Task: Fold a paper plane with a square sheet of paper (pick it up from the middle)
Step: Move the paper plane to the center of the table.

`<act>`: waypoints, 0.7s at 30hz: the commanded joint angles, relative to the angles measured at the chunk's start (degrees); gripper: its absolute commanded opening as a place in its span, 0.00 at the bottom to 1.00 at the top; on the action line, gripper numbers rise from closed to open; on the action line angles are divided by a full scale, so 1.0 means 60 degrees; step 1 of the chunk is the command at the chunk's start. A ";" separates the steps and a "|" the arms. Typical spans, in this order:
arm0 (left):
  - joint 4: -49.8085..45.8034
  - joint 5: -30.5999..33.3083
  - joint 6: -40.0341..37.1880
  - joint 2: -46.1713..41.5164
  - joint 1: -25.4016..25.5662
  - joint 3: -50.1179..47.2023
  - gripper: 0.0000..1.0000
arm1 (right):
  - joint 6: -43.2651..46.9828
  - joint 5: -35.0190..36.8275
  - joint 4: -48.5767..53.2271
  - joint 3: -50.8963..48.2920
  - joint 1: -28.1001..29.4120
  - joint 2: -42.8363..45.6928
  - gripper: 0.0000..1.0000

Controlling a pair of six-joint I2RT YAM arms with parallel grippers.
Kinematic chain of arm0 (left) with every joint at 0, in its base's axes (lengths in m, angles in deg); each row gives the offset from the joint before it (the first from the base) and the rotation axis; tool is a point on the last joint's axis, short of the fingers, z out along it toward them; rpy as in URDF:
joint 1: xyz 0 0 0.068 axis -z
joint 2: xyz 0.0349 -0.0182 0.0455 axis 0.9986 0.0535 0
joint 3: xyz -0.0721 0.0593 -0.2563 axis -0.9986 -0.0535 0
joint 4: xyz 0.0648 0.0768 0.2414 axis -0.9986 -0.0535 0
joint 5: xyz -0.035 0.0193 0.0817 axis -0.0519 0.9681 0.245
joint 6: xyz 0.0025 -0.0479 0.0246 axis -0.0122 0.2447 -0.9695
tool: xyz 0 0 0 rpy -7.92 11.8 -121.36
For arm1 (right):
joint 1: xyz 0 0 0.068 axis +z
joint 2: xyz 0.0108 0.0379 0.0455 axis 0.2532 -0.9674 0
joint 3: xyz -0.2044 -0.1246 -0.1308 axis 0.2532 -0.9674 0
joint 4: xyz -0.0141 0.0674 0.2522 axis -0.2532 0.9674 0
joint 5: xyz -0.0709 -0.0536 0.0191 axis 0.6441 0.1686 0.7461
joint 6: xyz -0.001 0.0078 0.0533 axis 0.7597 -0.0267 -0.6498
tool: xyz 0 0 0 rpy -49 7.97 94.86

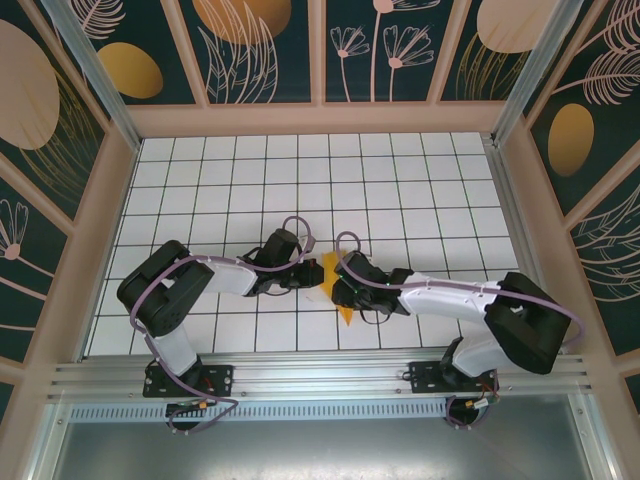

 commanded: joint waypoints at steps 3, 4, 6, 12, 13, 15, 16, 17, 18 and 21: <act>0.0236 -0.0149 0.0079 0.0021 -0.0068 -0.0121 0.06 | -0.0027 0.0395 0.0703 0.0530 0.0144 -0.0703 0.30; 0.0235 -0.0145 0.0078 0.0017 -0.0070 -0.0132 0.06 | -0.0019 0.0468 0.0802 0.0648 0.0160 -0.0786 0.28; 0.0256 -0.0139 0.0081 -0.0008 -0.0068 -0.0161 0.06 | 0.0056 0.0619 0.0958 0.0843 0.0197 -0.0896 0.22; 0.0165 0.0212 0.0238 -0.0724 -0.0085 -0.0207 0.25 | 0.0337 0.1305 0.1914 0.1631 0.0184 -0.0876 0.09; 0.0078 0.0469 0.0274 -0.1003 -0.0116 -0.0237 0.34 | 0.0450 0.1423 0.2129 0.1835 0.0144 -0.0913 0.09; -0.0143 0.1090 0.0388 -0.1719 -0.0219 -0.0340 0.46 | 0.0737 0.1424 0.2337 0.2182 -0.0065 -0.0991 0.09; -0.0309 0.1511 0.0437 -0.2142 -0.0282 -0.0430 0.51 | 0.0928 0.1352 0.2365 0.2358 -0.0229 -0.1060 0.08; -0.0495 0.1909 0.0457 -0.2533 -0.0340 -0.0496 0.57 | 0.1093 0.1303 0.2391 0.2521 -0.0383 -0.1136 0.08; -0.0762 0.2421 0.0411 -0.2988 -0.0395 -0.0576 0.60 | 0.1299 0.1244 0.2410 0.2734 -0.0567 -0.1248 0.08; -0.1658 0.3882 0.0093 -0.4156 -0.0464 -0.0778 0.67 | 0.1960 0.1037 0.2386 0.3538 -0.1204 -0.1848 0.08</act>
